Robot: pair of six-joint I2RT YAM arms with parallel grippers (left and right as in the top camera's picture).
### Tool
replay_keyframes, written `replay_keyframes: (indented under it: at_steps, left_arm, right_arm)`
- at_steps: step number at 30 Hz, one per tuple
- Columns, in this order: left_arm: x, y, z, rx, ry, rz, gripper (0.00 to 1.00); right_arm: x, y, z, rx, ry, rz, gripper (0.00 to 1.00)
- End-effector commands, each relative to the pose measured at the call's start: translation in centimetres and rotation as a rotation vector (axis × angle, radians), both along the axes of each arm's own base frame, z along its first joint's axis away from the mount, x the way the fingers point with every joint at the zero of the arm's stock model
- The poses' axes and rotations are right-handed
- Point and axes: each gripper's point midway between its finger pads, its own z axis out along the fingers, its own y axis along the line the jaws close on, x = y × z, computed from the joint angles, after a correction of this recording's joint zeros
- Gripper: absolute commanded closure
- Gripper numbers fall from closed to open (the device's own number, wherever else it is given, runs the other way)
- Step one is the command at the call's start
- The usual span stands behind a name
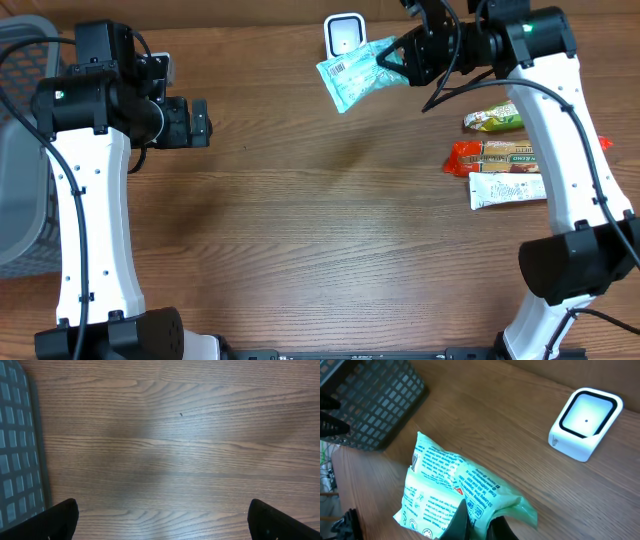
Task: Scan the item barcode
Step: 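Lift the pouch and carry it to the scanner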
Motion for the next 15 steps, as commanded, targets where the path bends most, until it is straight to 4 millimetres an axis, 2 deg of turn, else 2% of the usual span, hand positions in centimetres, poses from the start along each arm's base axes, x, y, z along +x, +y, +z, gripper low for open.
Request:
replay_keyframes:
  at_steps: [1, 7, 12, 15]
  left_arm:
    - [0.0, -0.1, -0.1, -0.001, 0.002, -0.021, 0.0]
    - [0.0, -0.1, -0.1, -0.001, 0.002, -0.022, 0.0]
    - [0.0, -0.1, -0.1, -0.001, 0.002, -0.021, 0.0]
    - [0.0, -0.1, -0.1, -0.002, 0.002, -0.021, 0.01]
  right_arm:
    - [-0.2, -0.3, 1.6, 0.004, -0.025, -0.02, 0.96]
    - [0.0, -0.3, 1.7, 0.003, -0.039, -0.021, 0.96]
    - [3.3, -1.4, 0.5, -0.195, -0.162, -0.178, 0.96]
    - [6.5, -2.6, 0.1, -0.35, -0.261, -0.392, 0.96]
